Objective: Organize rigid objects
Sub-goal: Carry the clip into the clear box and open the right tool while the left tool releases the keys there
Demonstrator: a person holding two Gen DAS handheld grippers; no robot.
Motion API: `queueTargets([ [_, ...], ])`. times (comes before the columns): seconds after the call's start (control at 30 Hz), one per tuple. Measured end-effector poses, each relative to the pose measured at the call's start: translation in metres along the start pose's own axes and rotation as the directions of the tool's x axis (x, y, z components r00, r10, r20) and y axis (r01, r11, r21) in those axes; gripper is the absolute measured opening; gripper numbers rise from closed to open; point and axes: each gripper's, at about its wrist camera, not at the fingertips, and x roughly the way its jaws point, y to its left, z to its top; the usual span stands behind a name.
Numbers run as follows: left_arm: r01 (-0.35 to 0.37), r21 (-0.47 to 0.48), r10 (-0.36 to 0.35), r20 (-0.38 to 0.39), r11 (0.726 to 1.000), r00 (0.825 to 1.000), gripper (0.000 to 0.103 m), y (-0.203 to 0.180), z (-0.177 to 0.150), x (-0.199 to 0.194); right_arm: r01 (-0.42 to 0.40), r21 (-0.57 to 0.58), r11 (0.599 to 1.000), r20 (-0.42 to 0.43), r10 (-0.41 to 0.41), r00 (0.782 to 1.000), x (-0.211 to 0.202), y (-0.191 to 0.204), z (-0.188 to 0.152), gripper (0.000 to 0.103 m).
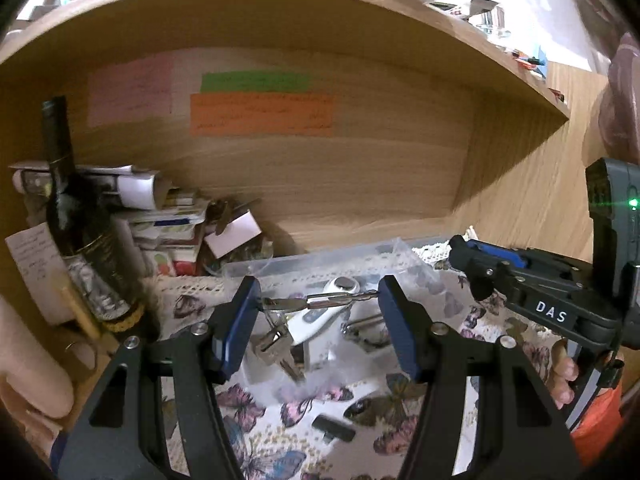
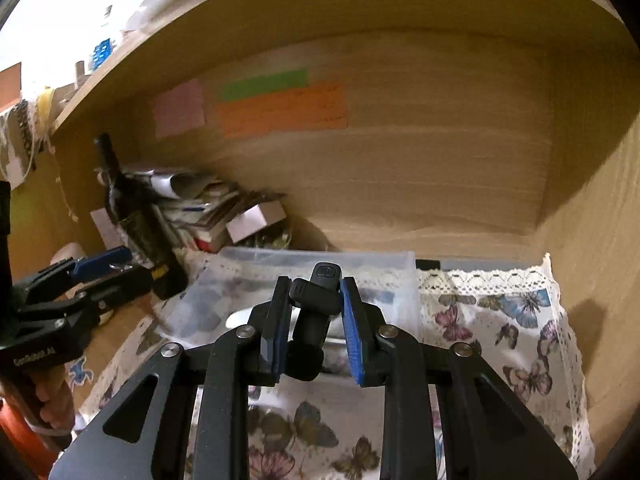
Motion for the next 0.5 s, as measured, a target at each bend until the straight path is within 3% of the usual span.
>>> queueTargets([
  [0.27, 0.013, 0.003, -0.012, -0.062, 1.0, 0.998, 0.06, -0.003, 0.005, 0.045, 0.036, -0.008, 0.999, -0.069, -0.036, 0.997, 0.038, -0.006, 0.0, 0.022],
  [0.5, 0.026, -0.023, -0.03, -0.18, 0.999, 0.983, 0.06, 0.0, -0.008, 0.083, 0.051, -0.021, 0.998, -0.171, -0.054, 0.984, 0.074, -0.014, -0.017, 0.022],
])
